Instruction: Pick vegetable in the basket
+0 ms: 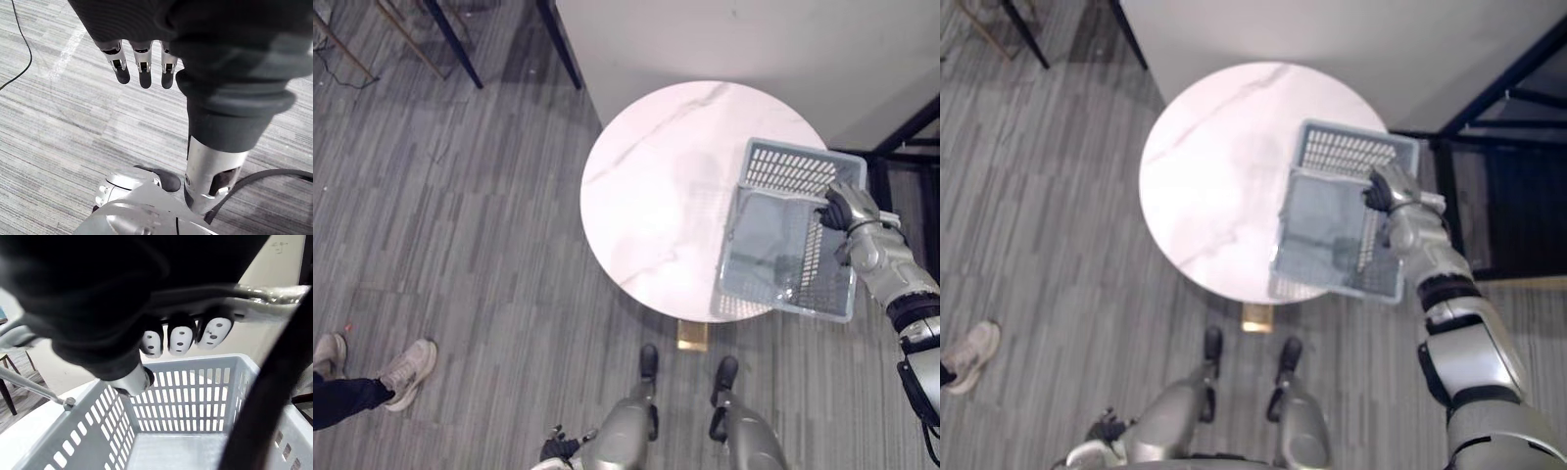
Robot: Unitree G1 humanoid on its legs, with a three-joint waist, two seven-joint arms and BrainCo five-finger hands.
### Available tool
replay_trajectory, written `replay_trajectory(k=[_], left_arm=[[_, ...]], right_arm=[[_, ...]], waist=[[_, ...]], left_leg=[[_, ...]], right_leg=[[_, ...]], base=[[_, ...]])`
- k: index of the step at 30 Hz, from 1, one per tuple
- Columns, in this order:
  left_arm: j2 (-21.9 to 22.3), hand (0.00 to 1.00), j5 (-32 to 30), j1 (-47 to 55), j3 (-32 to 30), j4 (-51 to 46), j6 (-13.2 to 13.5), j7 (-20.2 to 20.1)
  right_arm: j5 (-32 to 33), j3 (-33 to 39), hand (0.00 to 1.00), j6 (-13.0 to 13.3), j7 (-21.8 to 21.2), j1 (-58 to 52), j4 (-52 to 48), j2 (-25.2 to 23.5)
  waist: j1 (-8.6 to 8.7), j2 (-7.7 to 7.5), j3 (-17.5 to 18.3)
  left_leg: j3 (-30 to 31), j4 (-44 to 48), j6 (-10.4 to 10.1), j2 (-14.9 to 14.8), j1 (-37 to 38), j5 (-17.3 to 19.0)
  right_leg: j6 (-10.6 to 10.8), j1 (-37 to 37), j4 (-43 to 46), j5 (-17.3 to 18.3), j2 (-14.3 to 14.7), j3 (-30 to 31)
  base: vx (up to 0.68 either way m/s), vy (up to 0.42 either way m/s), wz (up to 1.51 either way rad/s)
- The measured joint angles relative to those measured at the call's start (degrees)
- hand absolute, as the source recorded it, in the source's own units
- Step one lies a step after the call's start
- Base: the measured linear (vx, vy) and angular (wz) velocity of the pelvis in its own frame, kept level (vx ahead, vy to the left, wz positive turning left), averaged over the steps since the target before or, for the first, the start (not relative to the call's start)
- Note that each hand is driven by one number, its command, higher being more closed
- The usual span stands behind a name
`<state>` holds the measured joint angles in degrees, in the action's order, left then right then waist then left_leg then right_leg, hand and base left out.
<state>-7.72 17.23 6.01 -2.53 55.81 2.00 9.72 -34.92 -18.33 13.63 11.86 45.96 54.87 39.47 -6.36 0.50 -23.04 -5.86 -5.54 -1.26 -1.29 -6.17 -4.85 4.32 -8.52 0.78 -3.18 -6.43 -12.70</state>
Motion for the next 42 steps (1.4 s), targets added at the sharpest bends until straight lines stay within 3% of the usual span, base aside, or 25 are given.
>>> replay_trajectory(k=[4, 7, 10, 21, 28, 33, 38, 39, 41, 42], left_arm=[[-0.68, 0.0, -0.05, -0.04, -0.01, 0.03, -0.09, 0.0], [-1.3, 0.0, -0.11, 0.11, -0.15, 0.17, -0.78, 0.01], [-1.56, 0.0, -0.59, 0.41, -1.44, 0.22, -1.37, 0.0], [-0.75, 0.0, -2.44, 4.14, -5.13, 1.28, -0.88, -1.12], [0.28, 0.0, -3.64, 6.29, -7.84, 1.67, -1.41, -1.11], [0.8, 0.0, -4.98, 7.52, -9.02, 3.52, -1.68, -1.01], [0.66, 0.0, -5.36, 6.93, -7.61, 3.49, -1.61, -0.88], [0.2, 0.0, -6.51, 6.94, -6.65, 3.57, -1.65, -1.06], [-1.02, 0.0, -7.28, 6.4, -6.29, 3.43, -1.82, -1.43], [-0.67, 0.0, -7.31, 6.13, -6.84, 3.87, -2.12, -1.4]], right_arm=[[0.09, -0.1, 1.0, 3.42, -0.44, -3.06, -0.94, -0.11], [0.03, -0.56, 1.0, 4.24, -0.48, -6.47, -7.84, -0.08], [0.1, -0.81, 1.0, 5.91, -1.1, -11.4, -17.09, 0.0], [4.54, -0.4, 1.0, 13.02, -5.41, -22.93, -34.96, 2.68], [5.86, 4.83, 1.0, 12.87, -8.8, -31.12, -41.03, 2.7], [5.87, 10.28, 1.0, 12.54, -9.41, -38.24, -44.7, 1.73], [5.7, 18.61, 1.0, 10.22, -9.42, -46.86, -47.3, -0.47], [5.7, 20.02, 1.0, 10.1, -9.42, -48.06, -48.48, -0.7], [5.62, 22.25, 1.0, 10.01, -9.36, -49.73, -49.99, -2.3], [5.62, 23.08, 1.0, 9.93, -9.07, -49.43, -50.08, -3.67]], waist=[[0.09, -1.36, 0.87], [1.23, -2.58, 2.49], [1.88, -4.09, 6.75], [4.73, -4.65, 13.59], [5.5, -4.53, 15.74], [7.77, -3.83, 17.35], [10.4, -3.48, 17.52], [10.96, -3.72, 17.42], [11.32, -6.02, 17.07], [10.88, -3.79, 17.74]], left_leg=[[-0.35, 0.0, 0.0, -0.29, 0.55, 0.0], [-1.22, 0.0, -0.15, -0.44, 1.34, 0.1], [-1.77, 0.01, -0.52, -0.45, 1.62, 0.4], [-4.2, -0.15, -0.64, -0.66, 4.29, 1.52], [-6.19, -0.19, -0.81, -0.97, 5.4, 2.24], [-8.42, 0.0, -0.78, -1.13, 6.92, 3.27], [-11.99, 0.02, -0.45, -0.57, 10.34, 4.53], [-13.86, 0.02, -0.35, -0.27, 10.59, 4.84], [-18.52, 1.19, 0.46, 1.0, 10.51, 5.26], [-22.95, 2.07, 2.06, -1.83, 9.62, 6.18]], right_leg=[[0.0, 0.34, 0.03, 0.0, 0.17, 0.48], [0.01, 0.95, -0.07, -0.01, 0.17, 0.86], [0.07, 0.96, -0.72, -0.12, 0.3, 2.07], [0.26, 2.91, -1.82, -0.23, 0.54, 4.43], [0.35, 3.14, -2.0, -0.28, 0.69, 6.43], [0.2, 3.16, -1.28, -0.1, 1.04, 8.6], [0.99, 2.18, 3.84, 1.38, 0.86, 12.37], [1.17, 1.35, 4.72, 1.44, 0.82, 13.78], [1.93, -0.47, 3.43, 2.77, 0.84, 15.78], [0.11, 0.68, 0.13, 5.36, 0.52, 9.47]], base=[[0.0, -0.004, -0.06], [0.02, 0.001, -0.08], [0.04, 0.003, -0.15], [0.02, 0.002, -0.11], [0.02, 0.004, -0.16], [0.04, 0.007, -0.25], [0.01, 0.034, -0.4], [-0.06, 0.045, -0.68], [-0.1, 0.072, -0.99], [-0.12, 0.065, -1.33]])
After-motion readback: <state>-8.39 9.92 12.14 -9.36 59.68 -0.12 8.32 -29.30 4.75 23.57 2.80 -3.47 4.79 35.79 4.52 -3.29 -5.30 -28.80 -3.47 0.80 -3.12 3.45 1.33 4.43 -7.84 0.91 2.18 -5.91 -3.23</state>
